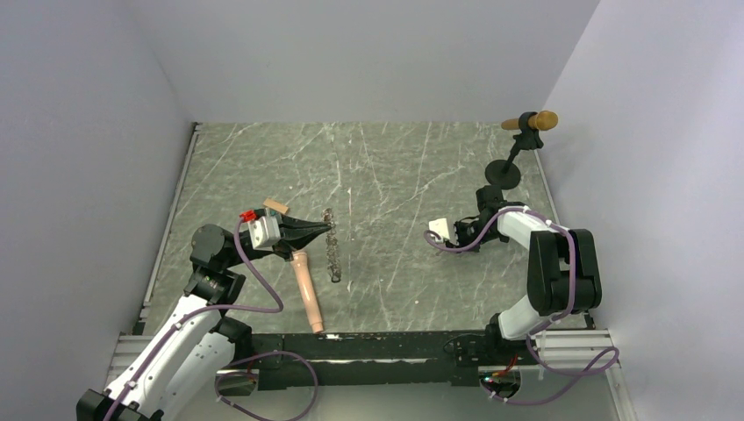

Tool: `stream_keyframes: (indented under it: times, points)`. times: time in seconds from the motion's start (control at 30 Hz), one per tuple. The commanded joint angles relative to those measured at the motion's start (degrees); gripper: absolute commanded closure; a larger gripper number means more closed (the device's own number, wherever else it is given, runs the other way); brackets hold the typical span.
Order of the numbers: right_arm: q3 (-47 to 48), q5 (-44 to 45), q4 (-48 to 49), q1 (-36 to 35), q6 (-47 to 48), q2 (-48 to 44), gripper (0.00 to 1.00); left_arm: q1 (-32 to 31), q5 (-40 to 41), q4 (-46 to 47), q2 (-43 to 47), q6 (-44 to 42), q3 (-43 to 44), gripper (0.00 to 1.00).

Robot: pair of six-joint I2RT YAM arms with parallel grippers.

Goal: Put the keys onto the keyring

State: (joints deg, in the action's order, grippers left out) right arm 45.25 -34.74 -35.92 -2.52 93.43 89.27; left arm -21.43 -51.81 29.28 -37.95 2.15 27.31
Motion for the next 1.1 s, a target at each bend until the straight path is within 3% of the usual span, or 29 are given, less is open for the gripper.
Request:
stream_keyframes:
  times: [0.0, 0.13, 0.27, 0.47, 0.6, 0.77, 0.83, 0.93, 0.97, 1.07]
  points:
    - [0.9, 0.6, -0.8, -0.3, 0.5, 1.2, 0.91, 0.3, -1.1, 3.9, 1.0, -0.5, 1.1, 1.00]
    - [1.4, 0.8, -1.4, -0.2, 0.2, 1.2, 1.00, 0.3, -1.1, 3.8, 0.9, -0.5, 1.1, 1.00]
    - [2.9, -0.6, -3.0, -0.2, -1.4, 0.2, 1.00, 0.3, -1.2, 3.9, 0.9, -0.6, 1.1, 1.00]
    - [9.9, -12.8, -14.1, -0.2, -3.5, -2.2, 1.00, 0.4, -2.1, 5.2, 0.5, -0.1, 0.7, 1.00]
    - [18.3, -22.7, -23.5, -0.5, -9.2, -3.7, 1.00, 0.3, -3.5, 7.9, -0.5, 1.4, 0.2, 1.00]
    - [25.6, -27.4, -25.0, -6.3, -23.1, -7.5, 1.00, 0.3, -5.7, 16.3, -2.6, 5.1, -1.3, 1.00]
    - [28.4, -30.9, -28.5, -8.1, -22.0, -8.1, 1.00, 0.1, -6.0, 21.3, -4.4, 8.1, -1.5, 1.00]
    - [33.8, -38.4, -41.9, -10.6, -9.7, -5.7, 1.00, -1.3, -5.7, 25.8, -6.6, 11.6, -1.2, 1.00]
    - [36.0, -40.0, -47.3, -11.4, -3.9, -4.1, 1.00, -2.3, -4.9, 25.6, -7.0, 11.4, -0.9, 1.00]
    - [39.6, -41.0, -50.0, -15.1, -5.4, -2.7, 1.00, -7.4, -1.4, 18.9, -7.3, 5.0, 0.9, 1.00]
